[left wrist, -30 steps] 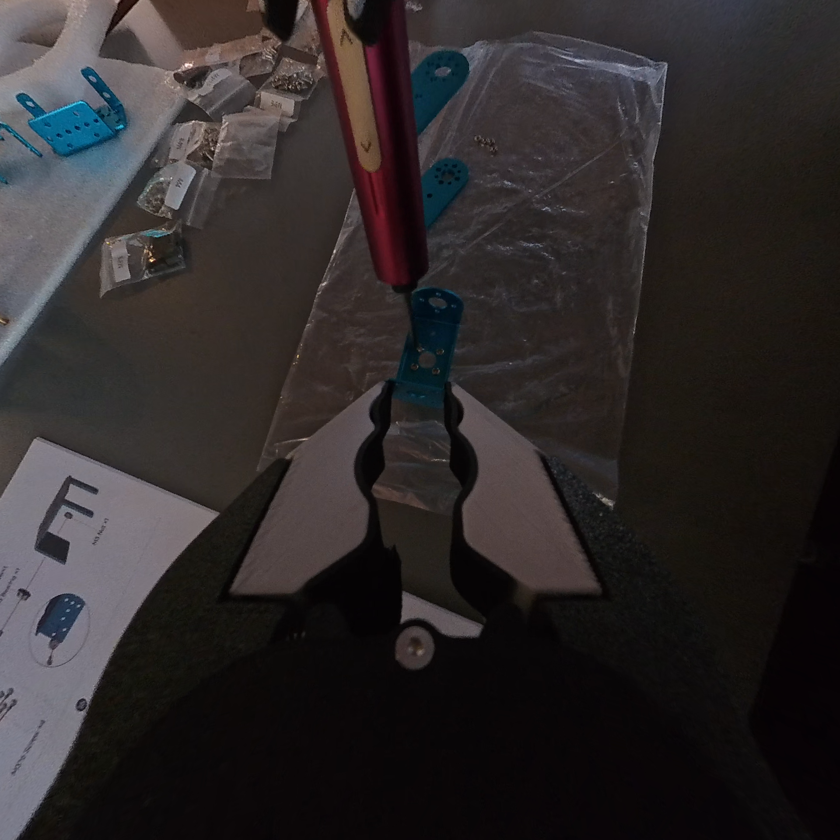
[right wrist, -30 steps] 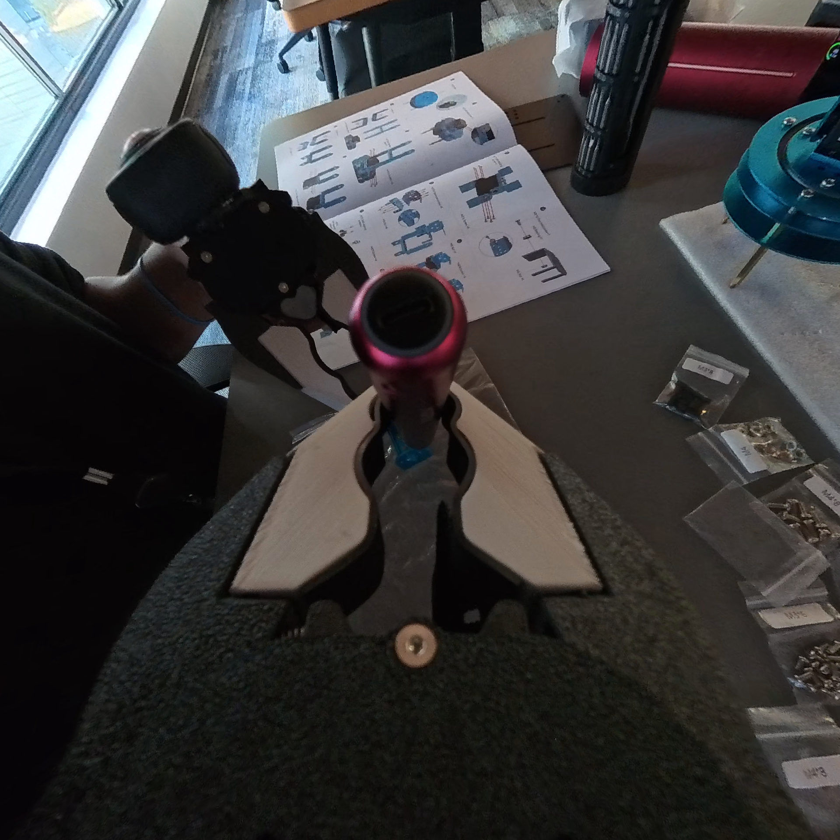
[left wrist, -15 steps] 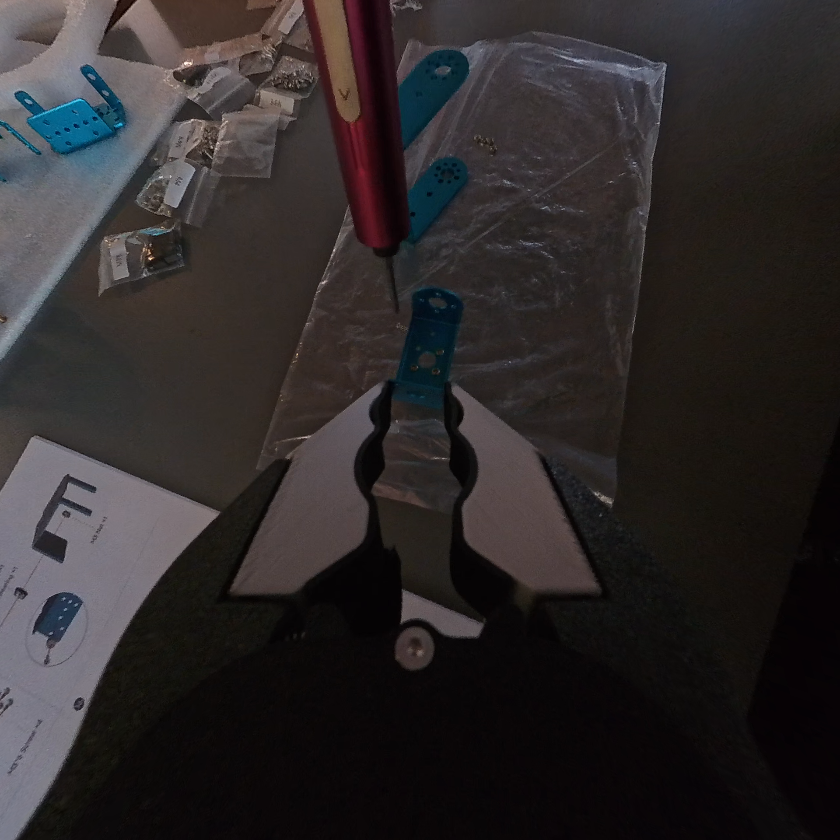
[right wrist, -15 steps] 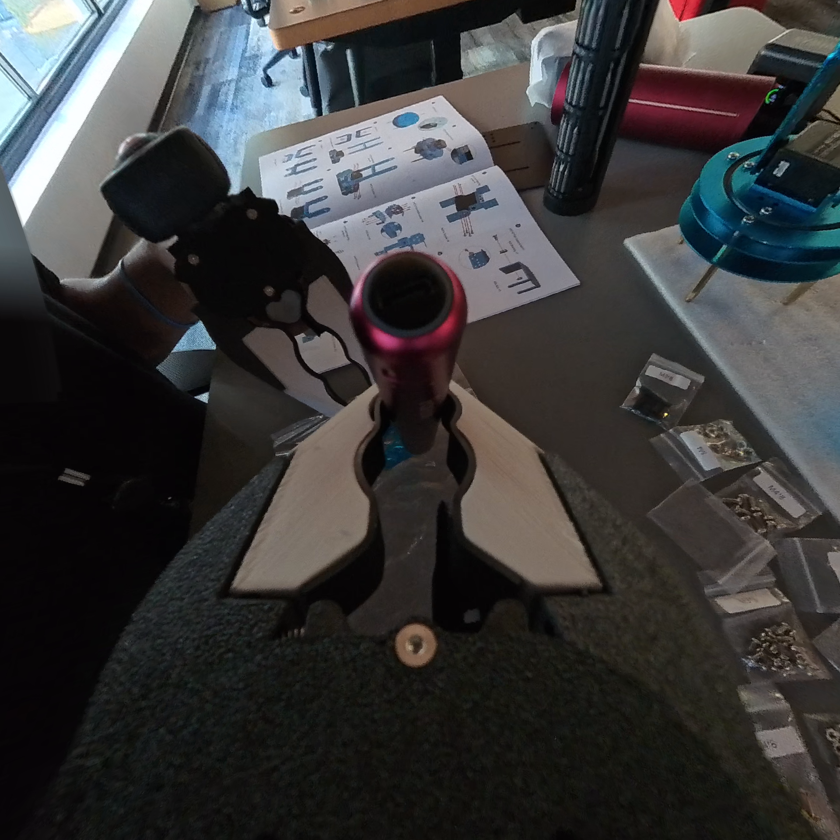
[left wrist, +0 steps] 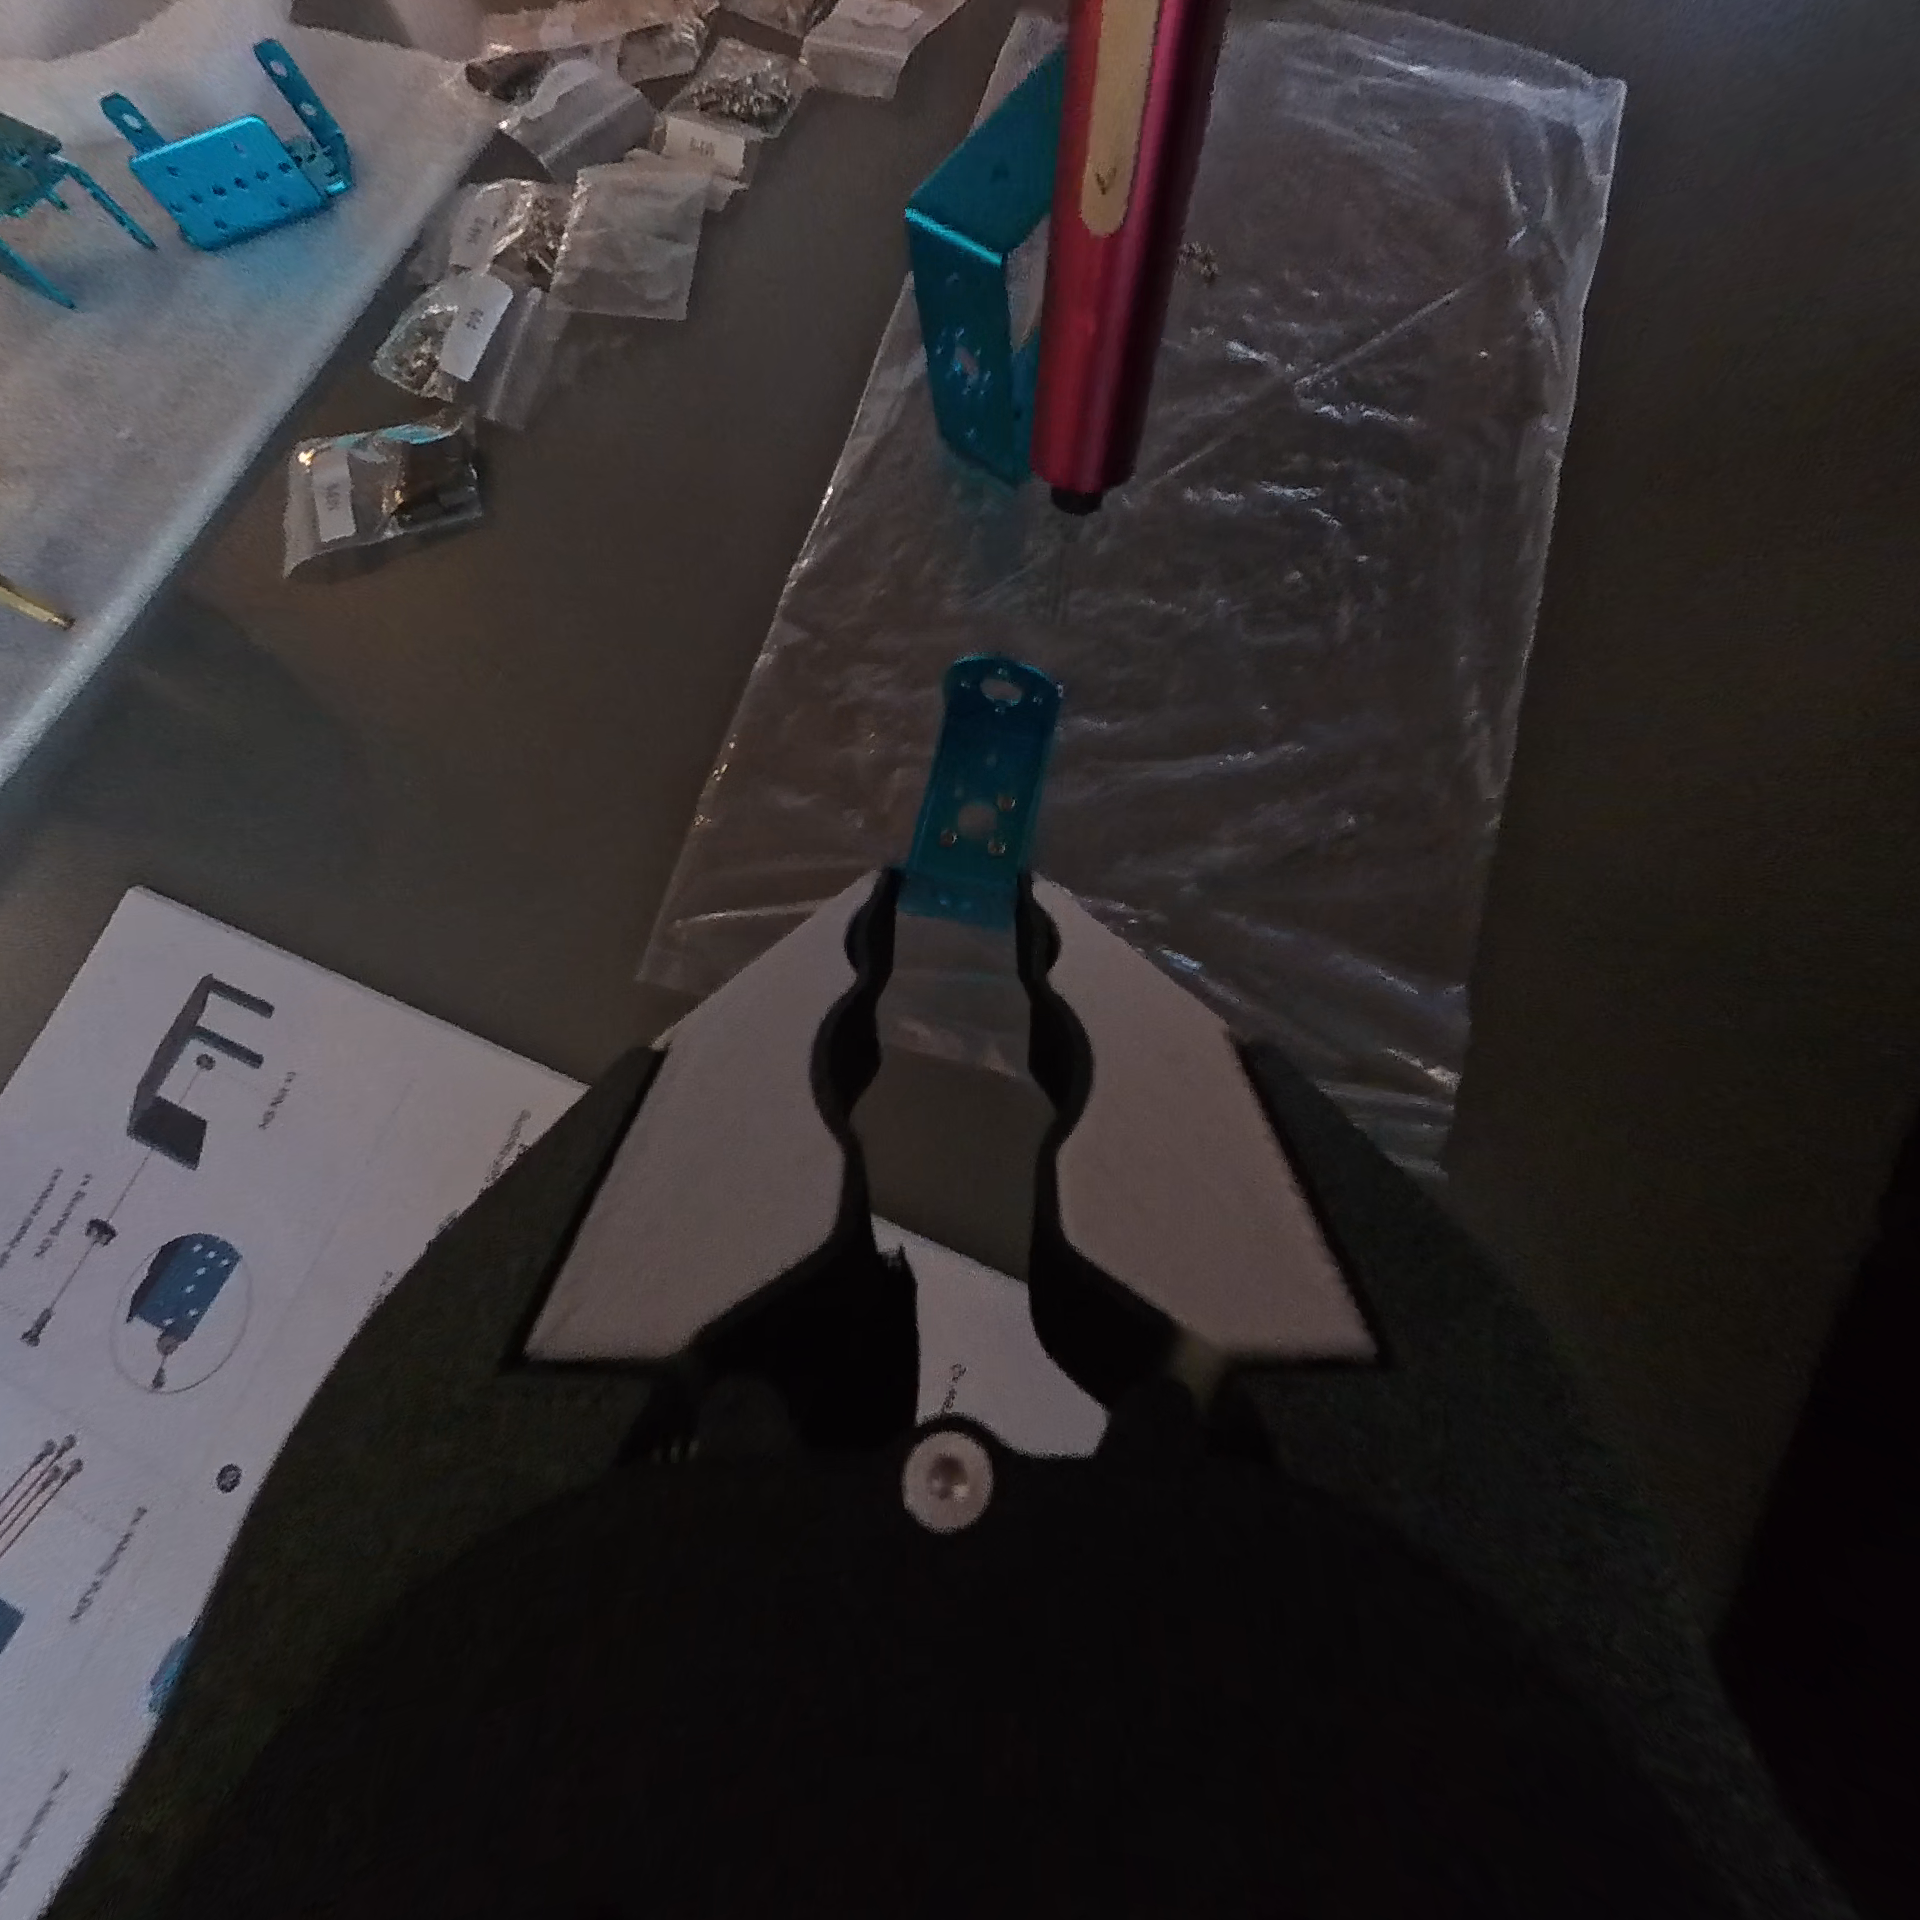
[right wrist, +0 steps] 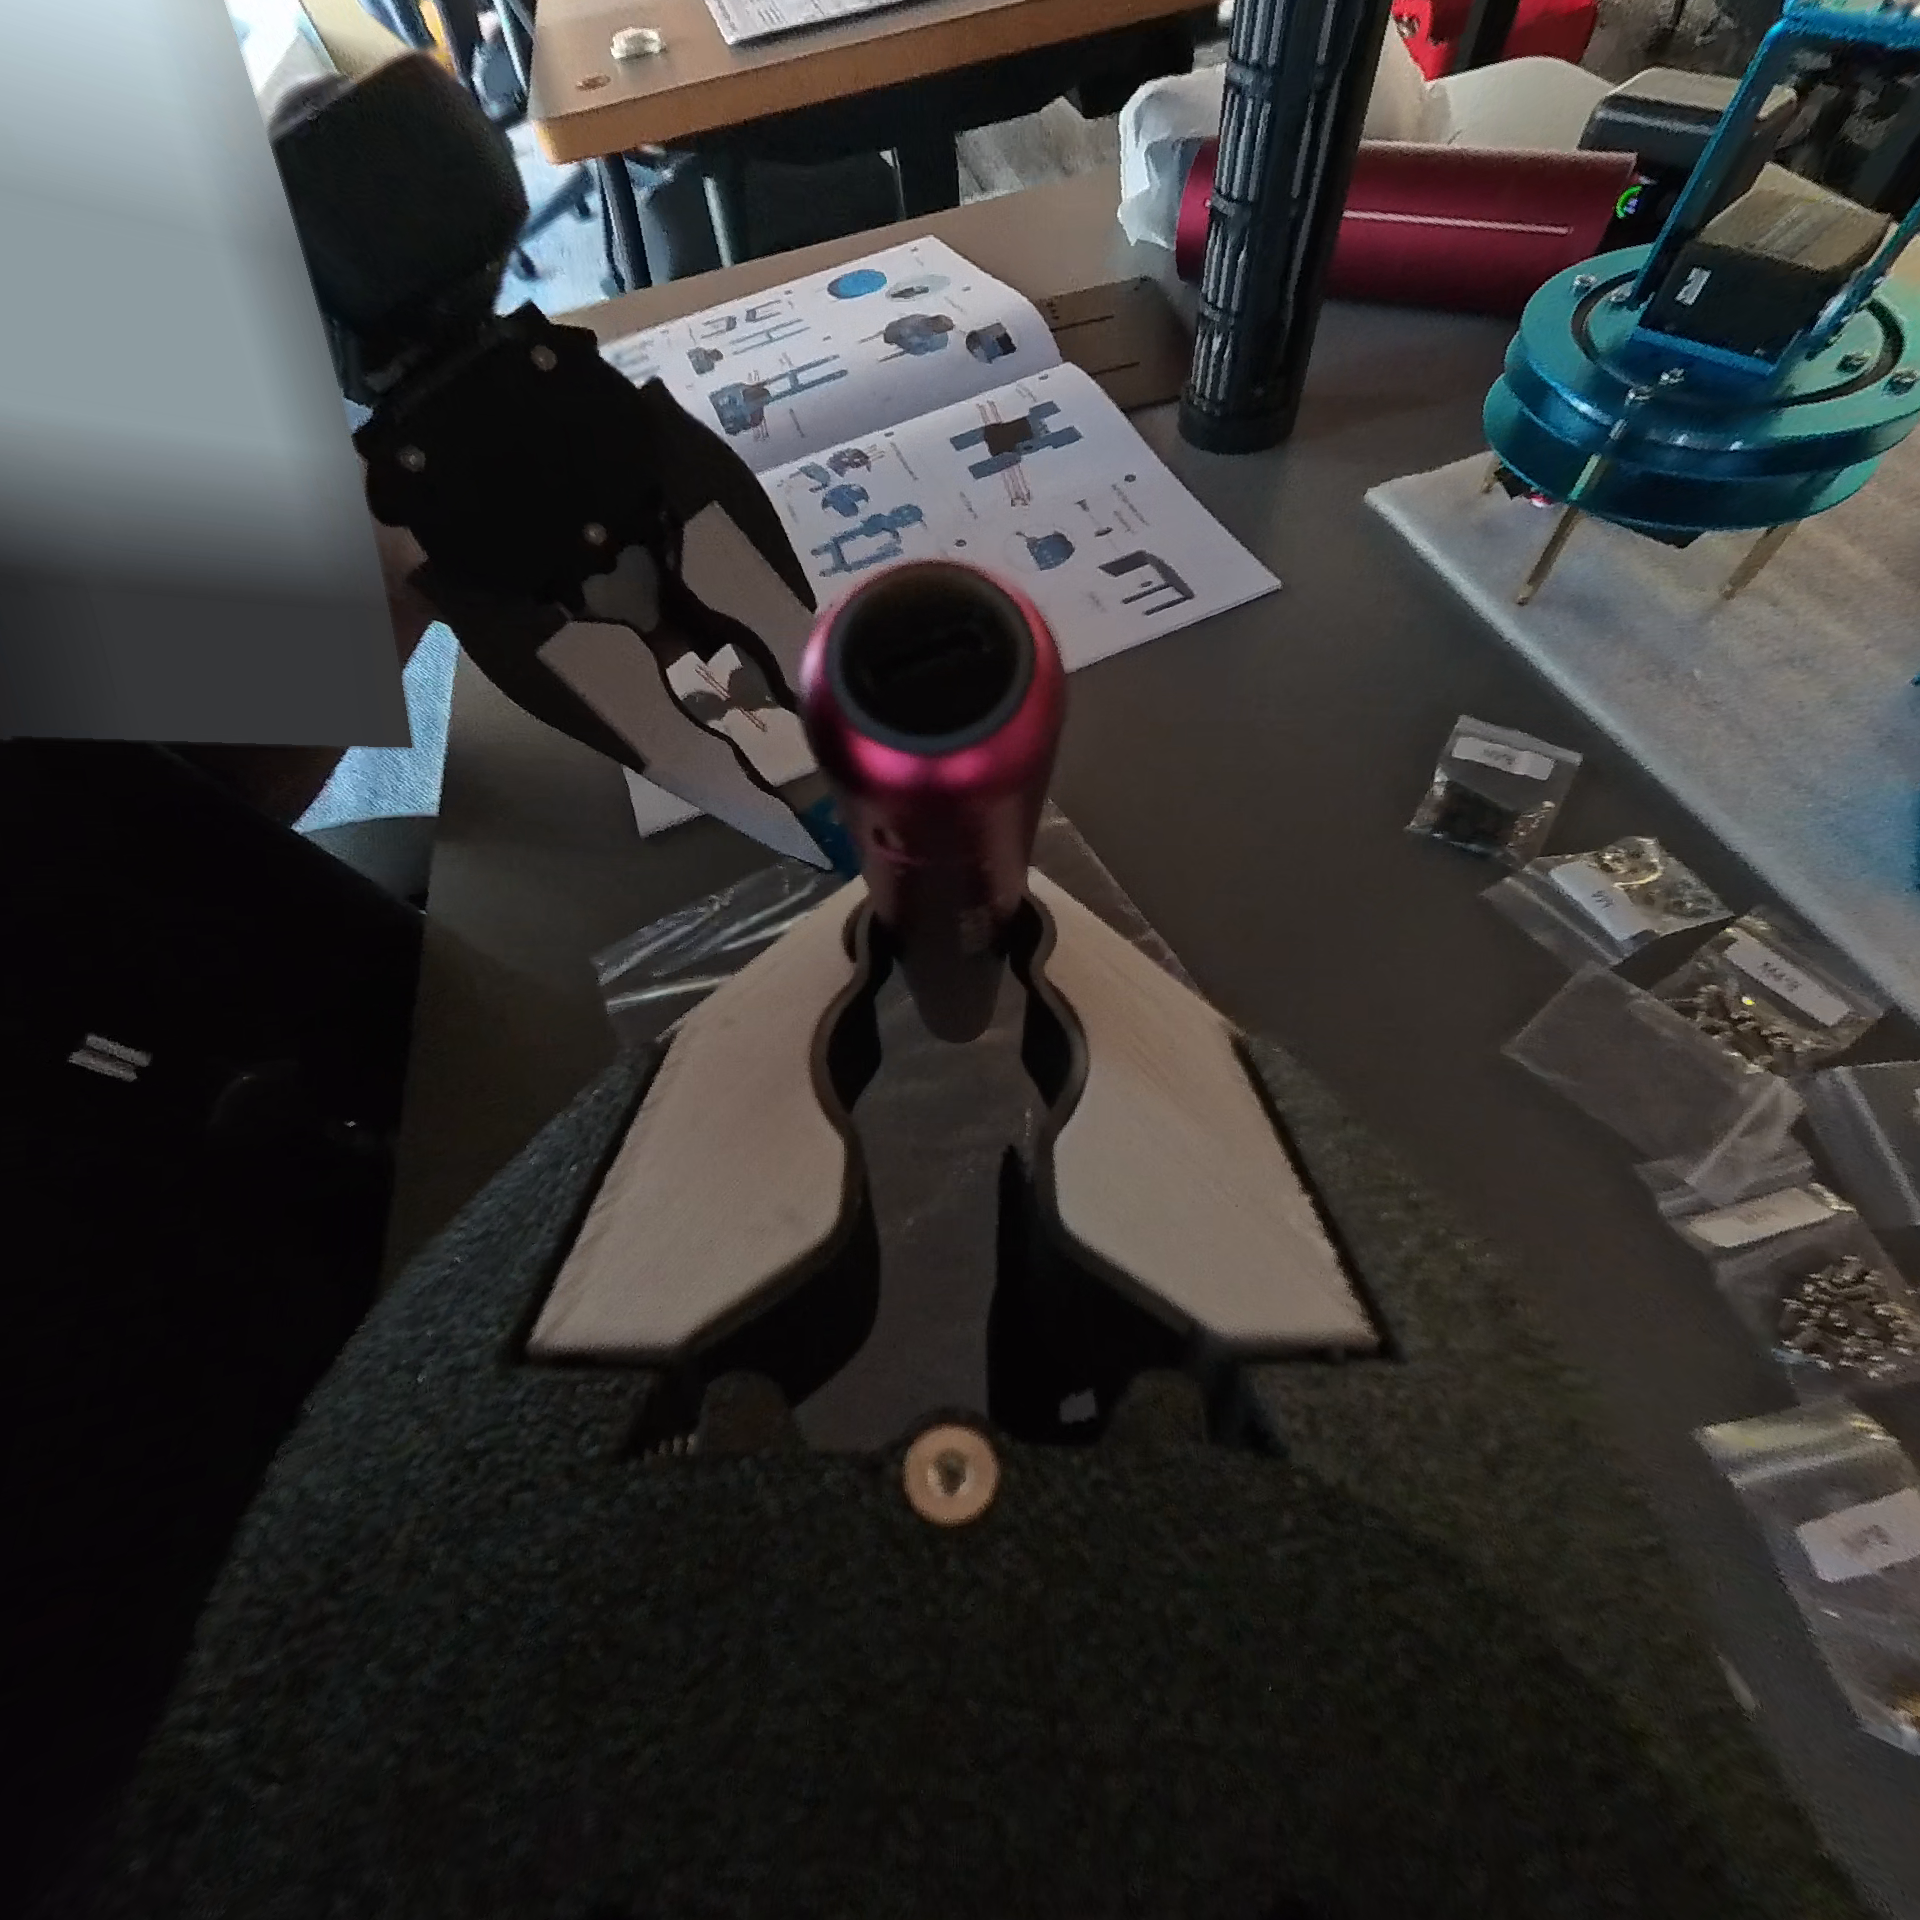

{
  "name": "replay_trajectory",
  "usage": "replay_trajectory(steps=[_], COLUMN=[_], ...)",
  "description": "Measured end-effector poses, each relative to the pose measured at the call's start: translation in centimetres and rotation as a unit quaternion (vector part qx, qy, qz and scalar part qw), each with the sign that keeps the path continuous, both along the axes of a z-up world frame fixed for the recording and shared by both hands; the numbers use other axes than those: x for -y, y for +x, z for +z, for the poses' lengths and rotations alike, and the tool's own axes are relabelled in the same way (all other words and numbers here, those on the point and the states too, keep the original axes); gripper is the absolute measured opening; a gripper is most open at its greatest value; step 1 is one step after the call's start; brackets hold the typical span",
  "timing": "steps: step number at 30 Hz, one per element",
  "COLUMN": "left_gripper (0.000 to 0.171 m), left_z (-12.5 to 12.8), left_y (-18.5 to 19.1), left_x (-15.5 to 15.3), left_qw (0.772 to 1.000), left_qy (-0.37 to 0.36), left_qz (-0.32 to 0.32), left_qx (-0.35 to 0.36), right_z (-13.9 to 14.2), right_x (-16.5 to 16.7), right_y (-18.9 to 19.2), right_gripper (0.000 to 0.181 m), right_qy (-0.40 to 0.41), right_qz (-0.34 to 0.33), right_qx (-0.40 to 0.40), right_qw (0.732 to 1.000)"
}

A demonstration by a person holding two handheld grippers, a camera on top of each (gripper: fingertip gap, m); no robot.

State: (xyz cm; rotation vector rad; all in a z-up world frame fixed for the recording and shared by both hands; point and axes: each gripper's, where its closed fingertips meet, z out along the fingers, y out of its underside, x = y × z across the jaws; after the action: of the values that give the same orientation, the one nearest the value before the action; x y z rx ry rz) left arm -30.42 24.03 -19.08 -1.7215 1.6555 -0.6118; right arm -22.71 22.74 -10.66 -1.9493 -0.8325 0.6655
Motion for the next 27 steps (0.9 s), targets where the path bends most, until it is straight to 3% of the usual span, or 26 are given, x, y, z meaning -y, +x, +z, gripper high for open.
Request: replay_trajectory(steps=[5,27], left_gripper=[0.022,0.022], left_z=[-0.1,-0.2], left_y=[-0.2,0.1], left_x=[0.0,0.0], left_qw=[1.000,1.000], left_qy=[-0.001,0.004], left_qz=[0.002,0.002], left_qx=[-0.002,-0.006], right_z=[-0.4,-0.7], right_x=[0.3,0.5], right_y=[-0.9,-0.1], right_gripper=[0.022,0.021], right_qy=[-0.012,-0.010], right_qz=[0.009,0.002], right_qx=[-0.031,-0.005], right_qw=[0.999,1.000])
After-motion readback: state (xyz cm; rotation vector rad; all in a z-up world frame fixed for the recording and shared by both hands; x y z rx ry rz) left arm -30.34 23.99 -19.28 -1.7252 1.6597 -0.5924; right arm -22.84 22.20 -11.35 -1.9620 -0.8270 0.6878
